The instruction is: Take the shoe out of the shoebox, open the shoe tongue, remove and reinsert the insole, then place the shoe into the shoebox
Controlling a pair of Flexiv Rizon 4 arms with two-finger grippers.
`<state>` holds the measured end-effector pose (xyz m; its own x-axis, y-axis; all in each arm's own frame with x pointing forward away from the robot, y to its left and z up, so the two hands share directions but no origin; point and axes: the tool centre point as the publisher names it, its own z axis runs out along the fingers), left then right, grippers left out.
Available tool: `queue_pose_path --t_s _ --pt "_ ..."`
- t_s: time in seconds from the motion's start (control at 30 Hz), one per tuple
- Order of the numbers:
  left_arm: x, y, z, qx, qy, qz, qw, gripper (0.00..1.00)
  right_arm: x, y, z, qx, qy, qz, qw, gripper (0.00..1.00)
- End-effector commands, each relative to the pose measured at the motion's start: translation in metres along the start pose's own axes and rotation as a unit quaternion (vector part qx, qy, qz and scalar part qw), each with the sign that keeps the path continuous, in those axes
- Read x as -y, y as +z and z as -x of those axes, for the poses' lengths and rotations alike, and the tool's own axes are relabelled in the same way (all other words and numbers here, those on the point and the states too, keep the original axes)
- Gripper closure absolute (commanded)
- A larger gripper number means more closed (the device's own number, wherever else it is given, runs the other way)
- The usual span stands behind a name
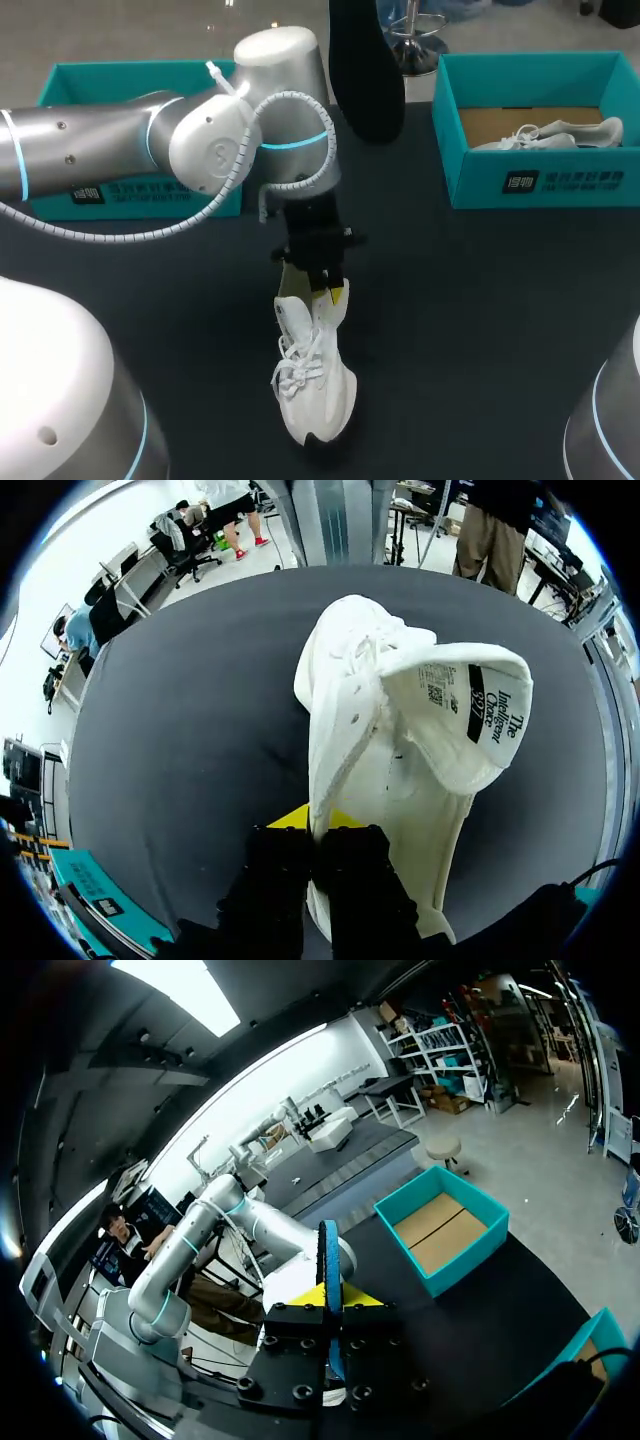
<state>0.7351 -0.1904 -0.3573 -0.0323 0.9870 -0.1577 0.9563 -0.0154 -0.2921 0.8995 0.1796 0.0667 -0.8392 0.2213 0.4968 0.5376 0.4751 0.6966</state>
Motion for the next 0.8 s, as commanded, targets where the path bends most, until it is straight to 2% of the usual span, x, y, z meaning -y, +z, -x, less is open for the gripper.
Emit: queue_pose_path --t_s 0.03,0.33,0.37,0.4,0.47,0.6,0.7,0.8 --pt "-0.002 0.007 0.007 -0.008 0.006 0.004 1.000 1.00 -0.001 0.000 0.000 0.001 0.001 -0.001 1.000 1.00" --pt "-0.006 0.012 0.013 0.001 -0.016 0.011 1.000 1.00 -0.001 0.000 0.000 0.001 0.001 -0.001 1.000 1.00" --pt "-0.006 0.012 0.014 0.006 -0.016 0.011 1.000 0.57 -0.001 0.000 0.000 0.001 0.001 -0.001 1.000 1.00" --pt "-0.006 0.010 0.014 0.014 -0.016 0.011 1.000 0.00 -0.001 0.000 0.000 0.001 0.001 -0.001 1.000 1.00" --pt "-0.007 0.008 0.013 0.024 -0.019 0.008 0.999 0.00 -0.001 0.000 0.000 0.001 0.001 -0.001 1.000 1.00" --pt "-0.006 -0.005 0.012 0.086 -0.030 0.009 0.996 0.00 -0.001 0.000 0.000 0.001 0.001 -0.001 1.000 1.00" --pt "-0.002 -0.022 0.013 0.167 -0.048 0.000 0.985 0.00 -0.001 0.000 0.000 0.001 0.001 -0.001 1.000 1.00" --pt "0.001 -0.043 0.009 0.274 -0.070 -0.002 0.959 0.00 -0.001 0.000 0.000 0.001 0.001 -0.001 1.000 1.00"
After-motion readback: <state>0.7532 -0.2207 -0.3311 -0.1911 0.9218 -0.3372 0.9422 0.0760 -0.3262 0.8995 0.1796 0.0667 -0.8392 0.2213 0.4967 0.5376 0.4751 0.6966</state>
